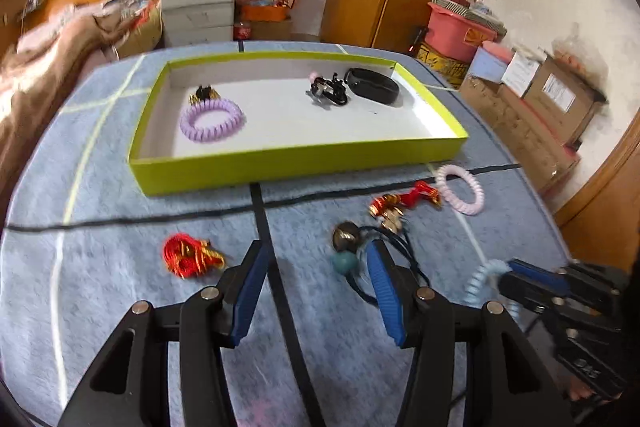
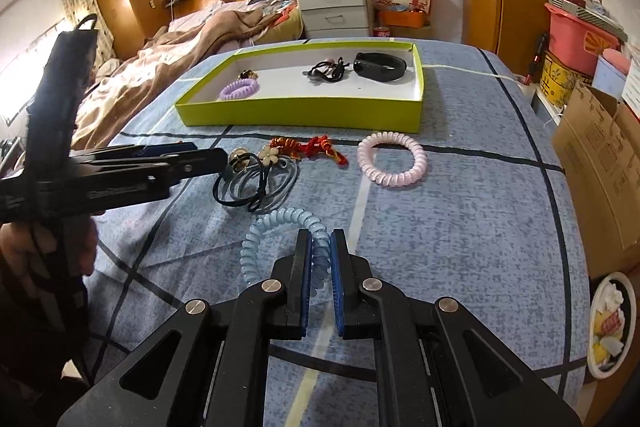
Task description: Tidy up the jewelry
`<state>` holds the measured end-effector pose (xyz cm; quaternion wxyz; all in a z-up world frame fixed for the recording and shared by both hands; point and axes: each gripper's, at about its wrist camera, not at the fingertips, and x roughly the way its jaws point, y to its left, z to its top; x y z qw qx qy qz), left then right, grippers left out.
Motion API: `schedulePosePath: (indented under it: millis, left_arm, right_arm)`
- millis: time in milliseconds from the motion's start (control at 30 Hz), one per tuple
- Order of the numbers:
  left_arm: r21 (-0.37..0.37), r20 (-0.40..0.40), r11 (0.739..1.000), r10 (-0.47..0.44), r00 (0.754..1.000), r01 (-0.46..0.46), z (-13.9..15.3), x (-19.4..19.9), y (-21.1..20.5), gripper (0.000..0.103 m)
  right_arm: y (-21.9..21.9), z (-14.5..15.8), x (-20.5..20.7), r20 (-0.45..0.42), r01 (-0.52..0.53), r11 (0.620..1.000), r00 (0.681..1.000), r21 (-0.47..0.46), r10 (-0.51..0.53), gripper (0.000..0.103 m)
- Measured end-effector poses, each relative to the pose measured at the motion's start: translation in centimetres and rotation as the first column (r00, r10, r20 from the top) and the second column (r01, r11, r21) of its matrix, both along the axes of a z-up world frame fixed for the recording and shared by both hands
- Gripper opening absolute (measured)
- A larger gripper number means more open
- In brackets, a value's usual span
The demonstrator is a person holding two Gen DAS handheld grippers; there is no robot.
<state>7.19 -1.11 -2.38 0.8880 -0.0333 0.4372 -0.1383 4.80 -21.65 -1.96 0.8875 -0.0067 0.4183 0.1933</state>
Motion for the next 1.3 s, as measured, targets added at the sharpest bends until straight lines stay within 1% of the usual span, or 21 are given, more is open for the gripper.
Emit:
schedulePosePath:
  millis: [33,233,367,433,567,600,700,767,800,867,1000,1033,1300]
  left_arm:
    - [-0.004,-0.012,1.000,-0.004,1.000,0.004,-0.1,0.2,-0.1,0.054]
    - [0.047,-0.030,0.999,-0.014,0.999,0.015,-1.0,1.1,-1.1,0.054]
    - [0.076,-0.020,0.997,-0.004,1.000,0.006,-1.0,1.5,-1.4,0.054]
    - [0.105,-0.014,0.994,0.003,1.000,-0.001,-1.0,1.5,-1.5,0.051]
    - [0.168,0.004,0.986,-0.015,1.000,0.014,-1.0,1.3,-2.1,0.048]
    - [0.172,0.007,0.985,-0.022,1.000,0.021,-1.0,1.3,-2.2,0.047]
    - [0.176,0.009,0.984,-0.033,0.999,0.031,-1.0,1.5,-2.4,0.042]
    - [0.172,0.013,0.984,-0.053,0.999,0.050,-0.9,1.3,-2.6,0.030]
    - [0.169,0.013,0.984,-0.062,0.998,0.059,-0.9,1.2,-2.8,0.027]
    - [0.163,0.013,0.984,-0.076,0.997,0.073,-0.9,1.2,-3.0,0.018]
    - [0.148,0.010,0.986,-0.082,0.997,0.079,-0.8,1.2,-2.9,0.017]
    - [0.140,0.011,0.987,-0.081,0.997,0.078,-0.8,1.2,-2.8,0.015]
    - [0.068,0.004,0.996,-0.064,0.998,0.064,-0.7,1.2,-1.9,0.015]
  right_arm:
    - [-0.1,0.1,0.0,0.001,0.001,1.000,1.000,0.005,-0.001,0.010]
    - [-0.4,0.1,0.2,-0.001,0.001,1.000,1.000,0.027,-0.001,0.010]
    - [-0.4,0.1,0.3,-0.001,0.000,0.999,1.000,0.032,0.000,0.010]
    - [-0.4,0.1,0.3,-0.001,-0.002,0.999,1.000,0.036,0.002,0.010]
    - [-0.4,0.0,0.4,-0.002,-0.003,0.999,1.000,0.037,0.003,0.010]
    - [-0.4,0.0,0.4,-0.002,-0.002,0.999,1.000,0.036,0.002,0.010]
    - [-0.4,0.0,0.4,-0.001,-0.003,0.999,1.000,0.038,0.003,0.010]
    - [-0.4,0.0,0.5,-0.001,-0.001,0.999,1.000,0.039,0.001,0.010]
    - [-0.5,0.0,0.5,-0.002,0.001,0.999,1.000,0.041,-0.001,0.010]
    - [-0.6,0.0,0.4,-0.004,0.004,0.999,1.000,0.042,-0.004,0.010]
    - [-0.6,0.0,0.5,-0.004,0.005,0.999,1.000,0.040,-0.005,0.010]
    - [-0.6,0.0,0.5,-0.004,0.006,0.999,1.000,0.040,-0.006,0.010]
    - [-0.7,0.1,0.4,0.001,0.012,0.999,1.000,0.040,-0.012,0.010]
